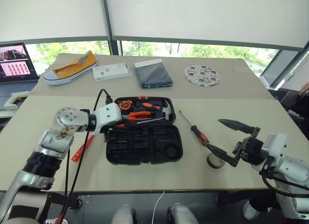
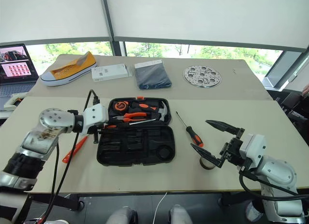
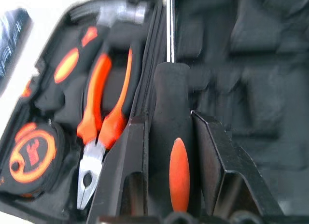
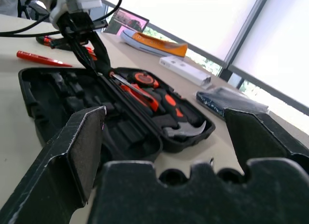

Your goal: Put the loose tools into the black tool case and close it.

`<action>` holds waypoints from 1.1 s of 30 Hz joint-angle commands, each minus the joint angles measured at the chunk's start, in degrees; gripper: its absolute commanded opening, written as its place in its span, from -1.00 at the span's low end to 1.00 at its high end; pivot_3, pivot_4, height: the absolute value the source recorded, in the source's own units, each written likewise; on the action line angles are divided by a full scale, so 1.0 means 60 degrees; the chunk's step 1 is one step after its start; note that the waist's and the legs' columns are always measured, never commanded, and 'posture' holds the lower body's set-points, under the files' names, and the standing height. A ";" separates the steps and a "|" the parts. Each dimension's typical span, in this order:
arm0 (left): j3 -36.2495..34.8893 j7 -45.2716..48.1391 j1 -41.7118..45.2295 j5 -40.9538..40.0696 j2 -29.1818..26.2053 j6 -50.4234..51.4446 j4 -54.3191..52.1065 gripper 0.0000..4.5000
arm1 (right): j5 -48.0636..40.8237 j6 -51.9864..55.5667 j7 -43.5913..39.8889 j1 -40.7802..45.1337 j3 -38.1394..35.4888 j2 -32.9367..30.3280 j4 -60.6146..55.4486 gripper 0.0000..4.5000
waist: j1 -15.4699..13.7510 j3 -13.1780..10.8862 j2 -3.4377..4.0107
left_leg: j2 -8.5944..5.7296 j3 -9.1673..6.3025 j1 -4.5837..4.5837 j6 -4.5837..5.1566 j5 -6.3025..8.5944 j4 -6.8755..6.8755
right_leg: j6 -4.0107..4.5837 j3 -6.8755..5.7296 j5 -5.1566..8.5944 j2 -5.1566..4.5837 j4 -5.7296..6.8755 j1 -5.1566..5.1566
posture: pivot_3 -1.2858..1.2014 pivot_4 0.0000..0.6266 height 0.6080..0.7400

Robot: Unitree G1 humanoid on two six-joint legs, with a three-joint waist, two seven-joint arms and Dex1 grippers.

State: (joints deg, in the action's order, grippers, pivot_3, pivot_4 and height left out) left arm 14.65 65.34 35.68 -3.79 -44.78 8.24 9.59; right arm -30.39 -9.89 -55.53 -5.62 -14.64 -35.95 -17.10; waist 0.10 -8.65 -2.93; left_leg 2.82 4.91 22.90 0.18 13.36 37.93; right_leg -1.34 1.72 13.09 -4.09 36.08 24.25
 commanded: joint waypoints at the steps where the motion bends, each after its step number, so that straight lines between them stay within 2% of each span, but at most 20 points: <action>1: 0.0180 0.0309 0.0304 0.0390 0.0009 -0.0467 0.0174 -0.62 | -0.0018 -0.0277 0.0173 -0.0219 -0.0397 0.0071 -0.0522 1.00 | 0.0003 0.0000 0.0000 | -0.0001 0.0002 0.0001 0.0000 0.0000 0.0001 | -0.0003 0.0001 -0.0001 -0.0004 0.0000 0.0001 | 0.03 -0.52 1.00; 5: 0.0207 0.0742 0.0110 0.0369 -0.0092 -0.0417 -0.0003 -0.62 | 0.0002 -0.0309 0.0263 -0.0446 -0.0515 0.0101 -0.0628 1.00 | -0.0020 0.0000 0.0001 | 0.0000 0.0001 0.0002 0.0000 0.0000 0.0008 | -0.0005 0.0000 -0.0001 -0.0006 0.0002 -0.0001 | 0.03 -0.52 1.00; 12: 0.0213 0.0021 0.0245 0.1004 0.0374 -0.0281 0.0359 -0.62 | 0.0053 -0.0215 0.0359 -0.0397 -0.0423 0.0150 -0.0729 1.00 | -0.0031 0.0000 0.0002 | 0.0000 -0.0001 -0.0002 0.0001 -0.0001 0.0024 | -0.0009 0.0000 -0.0003 -0.0007 0.0011 -0.0007 | 0.03 -0.52 1.00; 21: 0.0263 0.0055 0.0307 0.1301 0.0500 -0.0421 0.0548 -0.62 | -0.0008 0.0073 0.0430 -0.0185 -0.0228 0.0092 -0.0888 1.00 | -0.0075 0.0000 0.0002 | 0.0000 -0.0002 0.0005 0.0001 -0.0001 0.0057 | -0.0017 0.0000 -0.0009 -0.0007 0.0020 -0.0010 | 0.03 -0.52 1.00; 23: 0.0173 0.0003 0.0238 0.1213 0.0595 -0.0504 0.0495 -0.17 | -0.0041 0.0133 0.0445 -0.0205 -0.0205 0.0088 -0.0960 1.00 | -0.0075 0.0000 0.0002 | 0.0001 -0.0002 0.0006 0.0001 -0.0001 0.0058 | -0.0017 0.0000 -0.0009 -0.0006 0.0021 -0.0009 | 0.03 -0.52 1.00; 24: 0.0075 -0.0123 0.0212 0.1150 0.0693 -0.0728 0.0490 -0.07 | -0.0055 0.0164 0.0457 -0.0211 -0.0199 0.0085 -0.0995 1.00 | -0.0079 0.0002 0.0004 | 0.0002 -0.0003 0.0005 0.0001 -0.0001 0.0058 | -0.0016 0.0000 -0.0009 -0.0006 0.0021 -0.0009 | 0.03 -0.52 1.00; 28: -0.0585 -0.0179 -0.0017 0.0211 0.1130 -0.0821 0.0217 0.58 | -0.0139 0.0258 0.0461 -0.0253 -0.0241 0.0059 -0.1089 1.00 | -0.0130 0.0004 0.0010 | 0.0001 -0.0005 0.0010 0.0003 -0.0002 0.0076 | -0.0021 -0.0002 -0.0013 -0.0009 0.0024 -0.0014 | 0.03 -0.52 1.00; 33: -0.1323 -0.0131 -0.0459 -0.0789 0.1270 -0.0186 -0.0066 0.58 | -0.0210 0.0370 0.0451 -0.0332 -0.0286 0.0058 -0.1179 1.00 | -0.0114 0.0005 0.0012 | 0.0005 -0.0012 0.0032 0.0013 0.0003 0.0116 | -0.0026 -0.0005 -0.0017 -0.0008 0.0035 -0.0009 | 0.03 -0.52 1.00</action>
State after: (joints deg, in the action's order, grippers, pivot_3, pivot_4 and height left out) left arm 9.26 64.76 33.41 -5.82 -37.26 5.47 11.00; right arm -30.51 -8.04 -53.16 -7.51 -15.09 -35.19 -22.00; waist -0.59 -8.62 -2.86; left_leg 2.85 4.84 23.09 0.26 13.39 38.66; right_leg -1.50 1.69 12.99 -4.13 36.30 24.19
